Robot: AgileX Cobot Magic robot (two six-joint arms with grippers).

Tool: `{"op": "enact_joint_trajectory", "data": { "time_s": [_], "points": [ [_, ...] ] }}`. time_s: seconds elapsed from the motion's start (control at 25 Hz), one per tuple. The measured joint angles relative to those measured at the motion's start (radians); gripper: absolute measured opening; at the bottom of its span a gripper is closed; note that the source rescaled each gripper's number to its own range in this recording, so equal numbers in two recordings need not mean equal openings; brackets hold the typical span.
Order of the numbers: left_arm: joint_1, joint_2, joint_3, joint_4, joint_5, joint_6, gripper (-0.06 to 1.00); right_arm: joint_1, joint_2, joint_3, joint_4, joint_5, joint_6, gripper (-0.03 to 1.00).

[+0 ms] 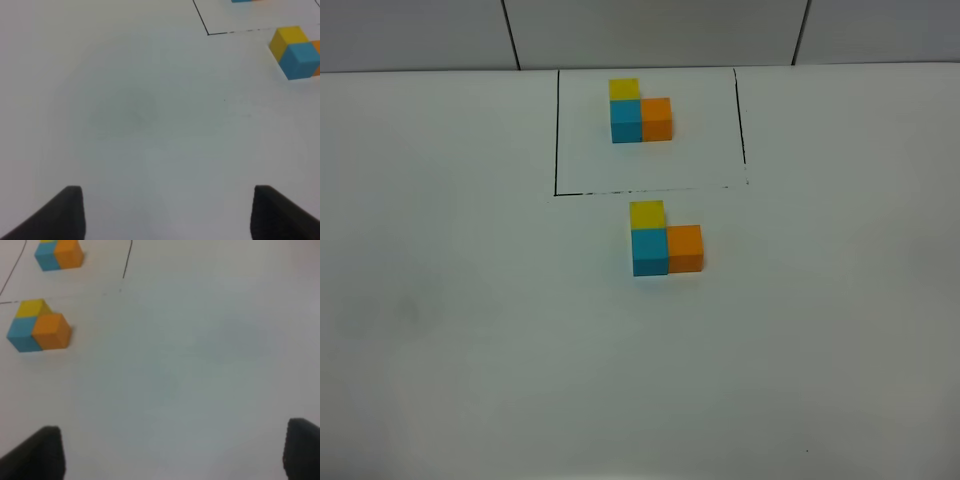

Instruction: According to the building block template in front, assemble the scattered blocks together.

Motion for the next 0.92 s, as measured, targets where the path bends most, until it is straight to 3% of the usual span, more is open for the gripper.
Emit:
{"op": "enact_joint_trajectory", "data": {
  "time_s": [0.92],
  "points": [
    [0.000, 0.000, 0.000, 0.000, 0.000, 0.000, 0.48, -0.003, 0.000, 0.000, -0.001, 0.000, 0.001, 0.76]
  ]
}}
